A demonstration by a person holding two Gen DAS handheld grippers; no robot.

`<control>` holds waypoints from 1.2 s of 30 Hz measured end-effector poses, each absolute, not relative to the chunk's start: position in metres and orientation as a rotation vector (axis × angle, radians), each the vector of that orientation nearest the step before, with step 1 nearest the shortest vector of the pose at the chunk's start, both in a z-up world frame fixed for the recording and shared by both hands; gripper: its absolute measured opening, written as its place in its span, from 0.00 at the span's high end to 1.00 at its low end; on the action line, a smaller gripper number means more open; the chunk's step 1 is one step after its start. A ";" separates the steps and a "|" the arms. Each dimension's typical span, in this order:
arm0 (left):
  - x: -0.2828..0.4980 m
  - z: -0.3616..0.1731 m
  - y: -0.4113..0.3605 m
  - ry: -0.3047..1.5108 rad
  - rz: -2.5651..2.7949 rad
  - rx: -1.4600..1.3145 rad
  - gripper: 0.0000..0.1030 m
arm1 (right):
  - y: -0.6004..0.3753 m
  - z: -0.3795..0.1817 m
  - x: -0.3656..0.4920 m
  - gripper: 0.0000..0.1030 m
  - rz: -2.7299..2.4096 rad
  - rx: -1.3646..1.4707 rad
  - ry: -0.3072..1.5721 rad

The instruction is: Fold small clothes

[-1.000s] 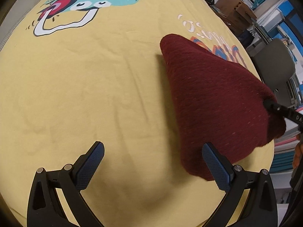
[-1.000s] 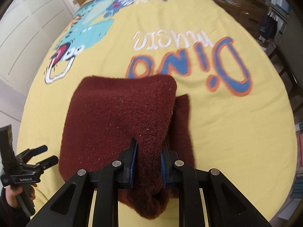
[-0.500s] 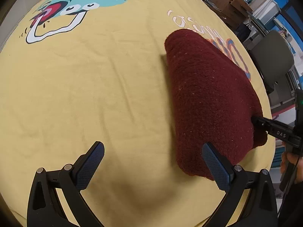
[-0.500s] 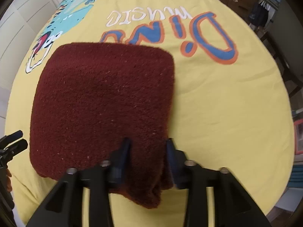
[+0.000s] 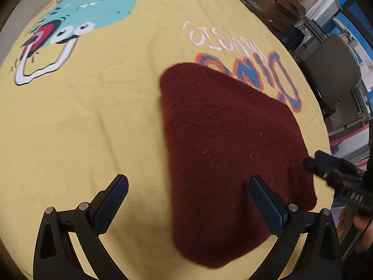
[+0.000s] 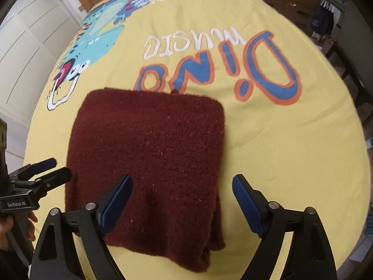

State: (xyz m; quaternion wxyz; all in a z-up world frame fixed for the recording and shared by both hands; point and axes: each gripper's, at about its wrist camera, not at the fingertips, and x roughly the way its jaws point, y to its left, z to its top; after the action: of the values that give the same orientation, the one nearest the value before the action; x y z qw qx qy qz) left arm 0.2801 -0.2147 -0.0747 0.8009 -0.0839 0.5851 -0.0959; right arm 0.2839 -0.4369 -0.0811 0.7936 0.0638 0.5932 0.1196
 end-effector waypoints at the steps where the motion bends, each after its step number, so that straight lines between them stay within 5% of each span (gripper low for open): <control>1: 0.283 -0.079 -0.219 1.268 -0.203 -0.180 0.01 | -0.436 -0.089 0.285 0.09 0.253 0.140 1.290; 7: 0.287 -0.112 -0.232 1.331 -0.172 -0.144 0.01 | -0.440 -0.127 0.279 0.01 0.250 0.152 1.357; 21: 0.276 -0.142 -0.232 1.308 -0.181 -0.133 0.00 | -0.447 -0.158 0.271 0.03 0.295 0.240 1.388; 23: 0.276 -0.142 -0.235 1.311 -0.186 -0.122 0.00 | -0.446 -0.157 0.270 0.08 0.303 0.255 1.388; 25: 0.276 -0.141 -0.239 1.302 -0.188 -0.099 0.00 | -0.444 -0.156 0.269 0.29 0.335 0.296 1.388; 28: 0.276 -0.141 -0.245 1.287 -0.194 -0.078 0.03 | -0.440 -0.152 0.268 0.39 0.353 0.291 1.387; 31: 0.277 -0.141 -0.248 1.291 -0.245 -0.123 0.26 | -0.434 -0.146 0.266 0.51 0.349 0.271 1.383; 36: 0.278 -0.133 -0.255 1.270 -0.267 -0.077 0.48 | -0.414 -0.127 0.261 0.63 0.319 0.177 1.357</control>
State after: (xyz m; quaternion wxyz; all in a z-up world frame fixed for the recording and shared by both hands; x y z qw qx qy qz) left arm 0.2775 -0.2554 -0.1325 0.7961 -0.0359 0.5912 -0.1241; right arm 0.2606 -0.4144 -0.1267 0.7631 0.0814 0.6241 0.1465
